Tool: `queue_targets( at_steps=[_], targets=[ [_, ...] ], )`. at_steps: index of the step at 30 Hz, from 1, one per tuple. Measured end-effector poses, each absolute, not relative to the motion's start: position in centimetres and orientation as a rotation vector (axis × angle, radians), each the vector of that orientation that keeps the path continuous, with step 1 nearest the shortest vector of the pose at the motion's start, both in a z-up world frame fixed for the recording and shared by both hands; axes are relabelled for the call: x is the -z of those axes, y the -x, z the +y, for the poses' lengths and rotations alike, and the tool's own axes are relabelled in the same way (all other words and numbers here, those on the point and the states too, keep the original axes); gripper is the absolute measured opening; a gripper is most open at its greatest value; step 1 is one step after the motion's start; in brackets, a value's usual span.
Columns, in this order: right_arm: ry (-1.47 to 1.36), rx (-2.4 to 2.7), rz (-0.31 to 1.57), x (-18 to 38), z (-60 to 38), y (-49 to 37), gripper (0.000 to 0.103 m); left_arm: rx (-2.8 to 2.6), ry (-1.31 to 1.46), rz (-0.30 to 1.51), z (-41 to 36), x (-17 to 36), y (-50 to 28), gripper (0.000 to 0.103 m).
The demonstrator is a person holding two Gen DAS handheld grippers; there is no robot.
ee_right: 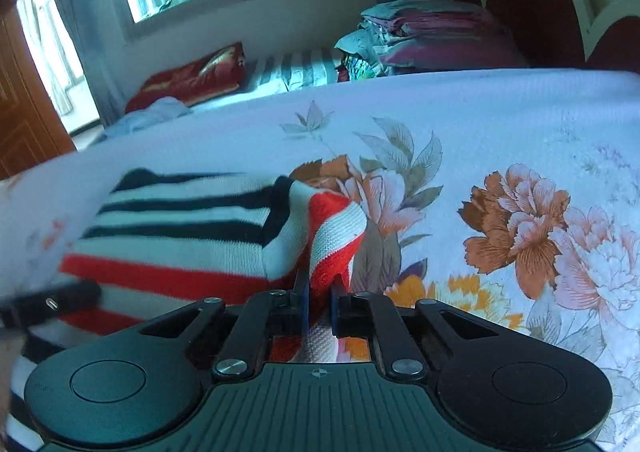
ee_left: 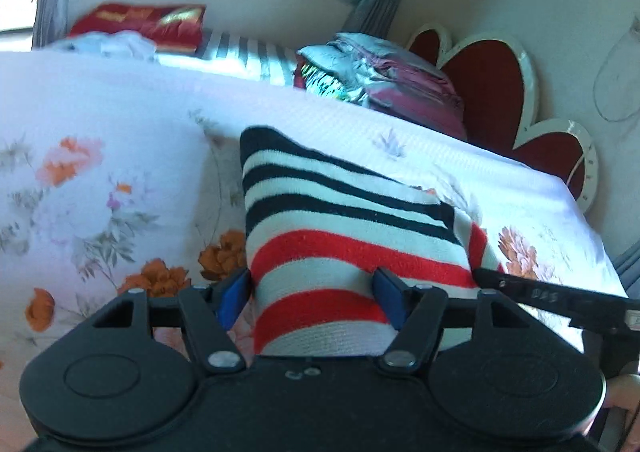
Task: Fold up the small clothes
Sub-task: 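Press the folded bundle with the left tool while the right tool tucks the striped edge, then hold the bundle with the left tool while the right tool grips its red-and-white edge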
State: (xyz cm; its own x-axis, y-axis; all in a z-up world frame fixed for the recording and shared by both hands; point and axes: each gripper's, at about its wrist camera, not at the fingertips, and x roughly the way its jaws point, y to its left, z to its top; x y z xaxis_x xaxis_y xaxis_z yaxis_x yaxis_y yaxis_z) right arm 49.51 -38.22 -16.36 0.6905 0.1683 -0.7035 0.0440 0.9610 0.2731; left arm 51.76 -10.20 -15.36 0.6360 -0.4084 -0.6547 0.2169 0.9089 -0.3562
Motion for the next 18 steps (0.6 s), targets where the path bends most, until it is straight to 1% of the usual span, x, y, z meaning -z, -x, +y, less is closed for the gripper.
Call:
queue_targets(
  at_steps=[2, 4, 5, 8, 10, 11, 18],
  targets=[
    [-0.299, -0.069, 0.803, 15.5, -38.6, -49.5, 0.011, 0.359, 0.273, 0.81, -9.8, 15.1, -51.9, 0.066],
    [-0.298, -0.052, 0.767, 14.1, -39.0, -49.0, 0.02, 0.355, 0.263, 0.792, -9.7, 14.7, -51.9, 0.065],
    [-0.278, -0.04, 0.743, 13.4, -38.9, -49.0, 0.021, 0.355, 0.257, 0.787, -9.8, 14.5, -52.2, 0.065],
    [-0.237, -0.046, 0.706, 12.1, -37.9, -49.7, 0.022, 0.339, 0.252, 0.795, -10.2, 14.4, -53.3, 0.065],
    [-0.197, -0.049, 0.715, 12.2, -36.8, -50.5, 0.022, 0.322, 0.248, 0.806, -10.6, 14.5, -53.9, 0.065],
    [-0.177, -0.052, 0.724, 12.4, -36.3, -50.8, 0.022, 0.312, 0.241, 0.812, -10.8, 14.6, -54.2, 0.067],
    [-0.111, -0.016, 0.784, 16.1, -35.7, -53.3, 0.022, 0.288, 0.239, 0.843, -11.1, 15.7, -54.8, 0.067]
  ],
)
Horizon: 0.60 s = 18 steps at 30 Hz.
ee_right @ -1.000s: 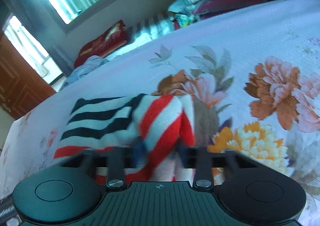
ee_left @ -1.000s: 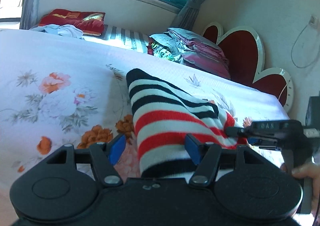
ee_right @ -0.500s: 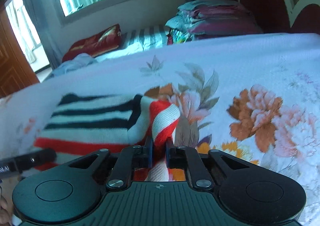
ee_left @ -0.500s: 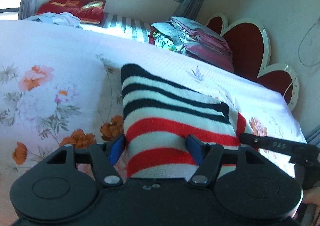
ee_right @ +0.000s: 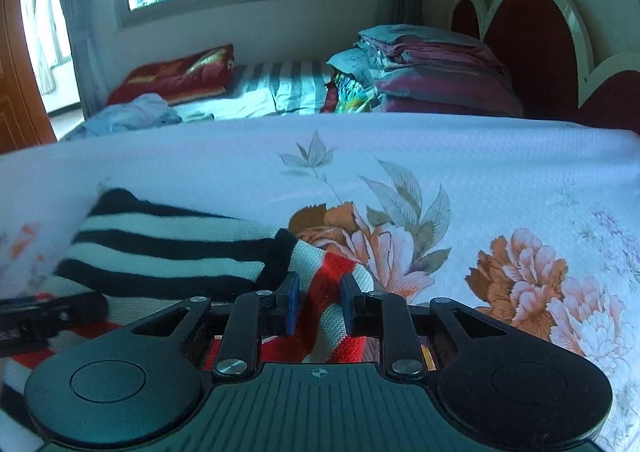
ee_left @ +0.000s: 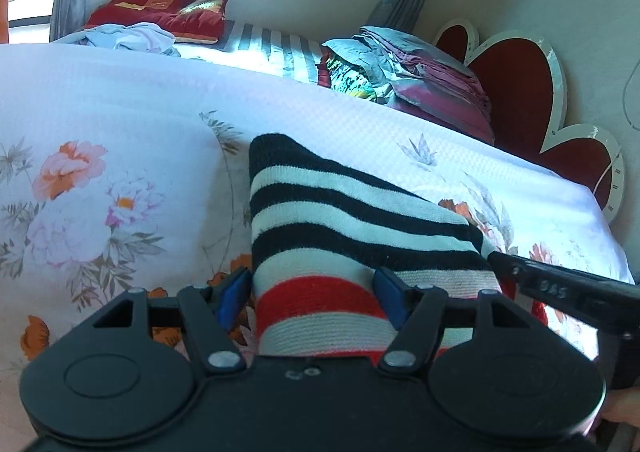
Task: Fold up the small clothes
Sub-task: 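Hold the bundle with the left tool while the right tool grips its red-and-white edge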
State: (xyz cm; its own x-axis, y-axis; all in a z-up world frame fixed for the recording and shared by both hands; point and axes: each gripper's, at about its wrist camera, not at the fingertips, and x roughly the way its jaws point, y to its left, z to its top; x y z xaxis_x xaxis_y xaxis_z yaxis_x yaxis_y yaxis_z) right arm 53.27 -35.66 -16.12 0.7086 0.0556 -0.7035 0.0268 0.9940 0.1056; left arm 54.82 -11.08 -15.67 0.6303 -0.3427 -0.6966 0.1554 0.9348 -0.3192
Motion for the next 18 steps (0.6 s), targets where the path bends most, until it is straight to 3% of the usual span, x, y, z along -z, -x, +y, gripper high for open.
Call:
queue_targets(
  at_steps=[8, 18],
  targets=[
    [-0.06, -0.063, 0.776, 18.2, -36.1, -53.9, 0.022, 0.275, 0.292, 0.875, -10.7, 16.1, -55.1, 0.072],
    [-0.149, -0.159, 0.686, 13.1, -37.2, -46.7, 0.022, 0.315, 0.278, 0.793, -8.6, 13.7, -50.2, 0.068]
  ],
)
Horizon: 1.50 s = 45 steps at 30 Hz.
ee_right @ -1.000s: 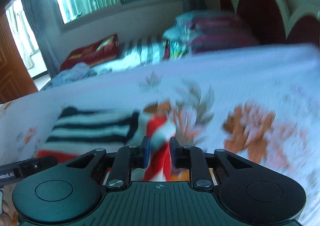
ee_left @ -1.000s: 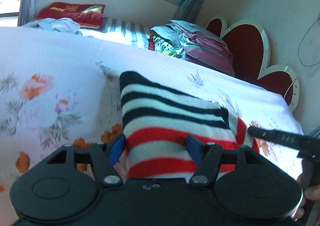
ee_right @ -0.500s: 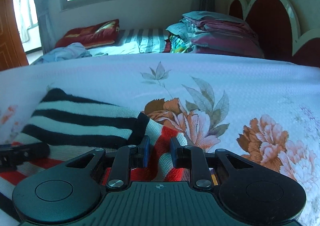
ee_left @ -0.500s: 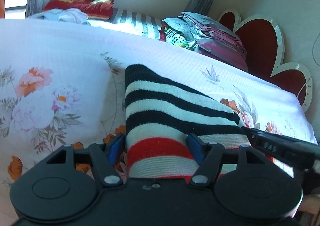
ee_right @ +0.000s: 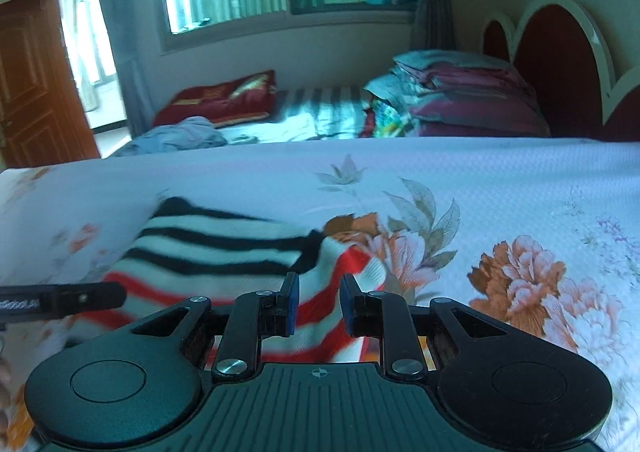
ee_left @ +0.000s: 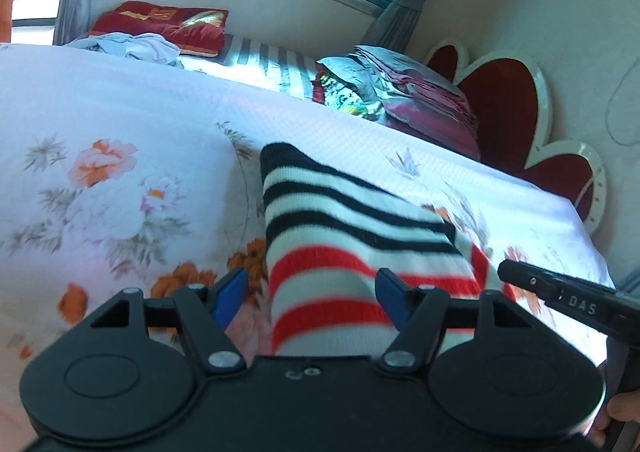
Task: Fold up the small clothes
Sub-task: 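Hold the bundle with the left tool while the right tool grips its red-and-white edge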
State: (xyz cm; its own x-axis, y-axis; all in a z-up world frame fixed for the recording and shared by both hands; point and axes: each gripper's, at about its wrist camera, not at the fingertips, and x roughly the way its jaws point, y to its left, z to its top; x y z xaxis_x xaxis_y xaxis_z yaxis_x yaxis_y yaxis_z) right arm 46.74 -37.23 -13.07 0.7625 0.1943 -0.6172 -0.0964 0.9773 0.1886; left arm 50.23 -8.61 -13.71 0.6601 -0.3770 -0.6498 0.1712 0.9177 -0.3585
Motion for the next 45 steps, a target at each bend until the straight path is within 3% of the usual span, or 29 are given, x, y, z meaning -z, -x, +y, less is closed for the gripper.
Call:
queue_targets(
  at_steps=[12, 20, 27, 38, 45],
  targets=[
    [-0.128, -0.104, 0.766, 16.3, -36.5, -43.5, 0.022, 0.338, 0.242, 0.801, -8.8, 15.3, -47.5, 0.071],
    [-0.182, -0.14, 0.732, 13.2, -36.7, -38.2, 0.022, 0.378, 0.229, 0.779, -7.6, 13.3, -44.0, 0.068],
    [-0.168, -0.124, 0.761, 14.0, -36.3, -33.7, 0.022, 0.415, 0.215, 0.846, -7.4, 15.4, -40.9, 0.069],
    [-0.239, -0.063, 0.851, 17.3, -36.5, -34.0, 0.022, 0.442, 0.23, 0.876, -7.9, 17.3, -39.9, 0.067],
    [-0.309, -0.124, 0.828, 14.2, -38.1, -34.3, 0.023, 0.42, 0.221, 0.871, -7.7, 15.1, -41.0, 0.068]
  ],
)
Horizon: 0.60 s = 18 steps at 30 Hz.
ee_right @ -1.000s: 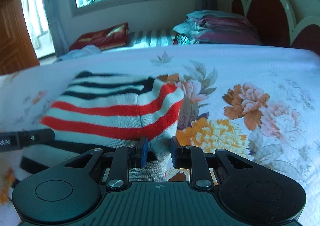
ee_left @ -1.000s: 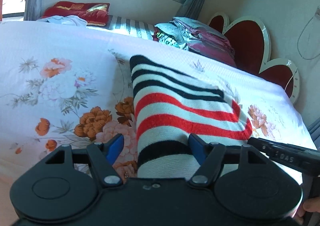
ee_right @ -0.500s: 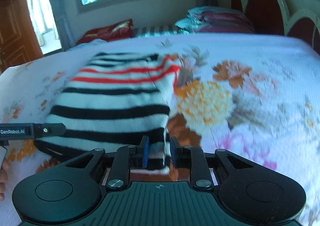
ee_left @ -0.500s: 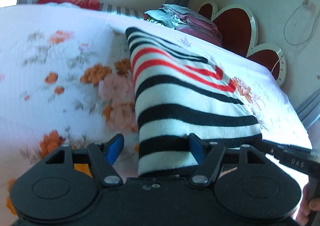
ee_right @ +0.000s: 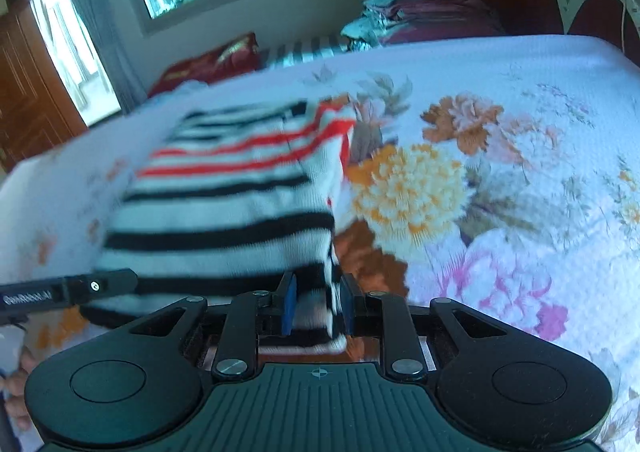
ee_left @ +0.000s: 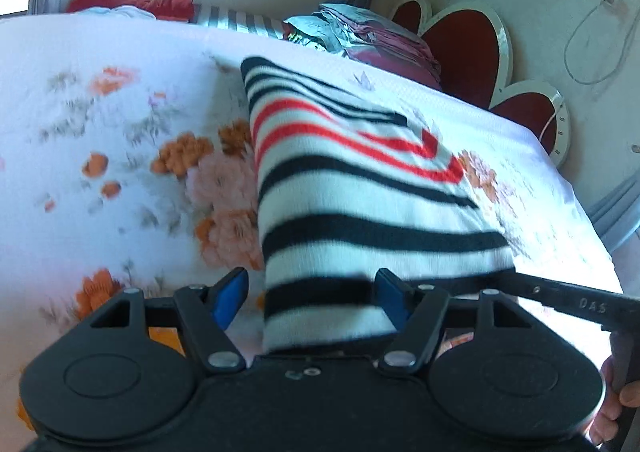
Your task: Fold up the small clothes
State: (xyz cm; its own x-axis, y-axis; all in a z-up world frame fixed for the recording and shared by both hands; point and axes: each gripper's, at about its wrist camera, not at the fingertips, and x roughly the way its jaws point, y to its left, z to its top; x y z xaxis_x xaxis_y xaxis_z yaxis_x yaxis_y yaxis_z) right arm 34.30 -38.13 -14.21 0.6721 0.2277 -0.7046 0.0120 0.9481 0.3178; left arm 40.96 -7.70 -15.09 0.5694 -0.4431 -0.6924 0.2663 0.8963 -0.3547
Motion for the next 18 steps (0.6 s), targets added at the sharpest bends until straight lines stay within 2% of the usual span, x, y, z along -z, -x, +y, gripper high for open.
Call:
queue_targets(
  at_steps=[2, 3, 4, 10, 18],
  targets=[
    [-0.328, -0.132, 0.83, 13.9, -38.5, -35.1, 0.038, 0.418, 0.218, 0.879, -7.9, 14.6, -41.6, 0.068],
    [-0.338, -0.13, 0.829, 13.8, -38.7, -35.5, 0.06, 0.414, 0.216, 0.877, -7.9, 14.3, -41.9, 0.068],
    [-0.346, -0.127, 0.824, 13.7, -38.9, -35.9, 0.072, 0.41, 0.214, 0.874, -7.9, 14.0, -42.2, 0.068],
    [-0.393, -0.138, 0.827, 13.8, -40.2, -39.5, 0.072, 0.394, 0.246, 0.898, -8.2, 13.7, -45.1, 0.07],
    [-0.569, -0.201, 0.886, 17.1, -42.2, -44.8, 0.072, 0.404, 0.314, 0.943, -9.4, 14.8, -49.2, 0.075]
  ],
)
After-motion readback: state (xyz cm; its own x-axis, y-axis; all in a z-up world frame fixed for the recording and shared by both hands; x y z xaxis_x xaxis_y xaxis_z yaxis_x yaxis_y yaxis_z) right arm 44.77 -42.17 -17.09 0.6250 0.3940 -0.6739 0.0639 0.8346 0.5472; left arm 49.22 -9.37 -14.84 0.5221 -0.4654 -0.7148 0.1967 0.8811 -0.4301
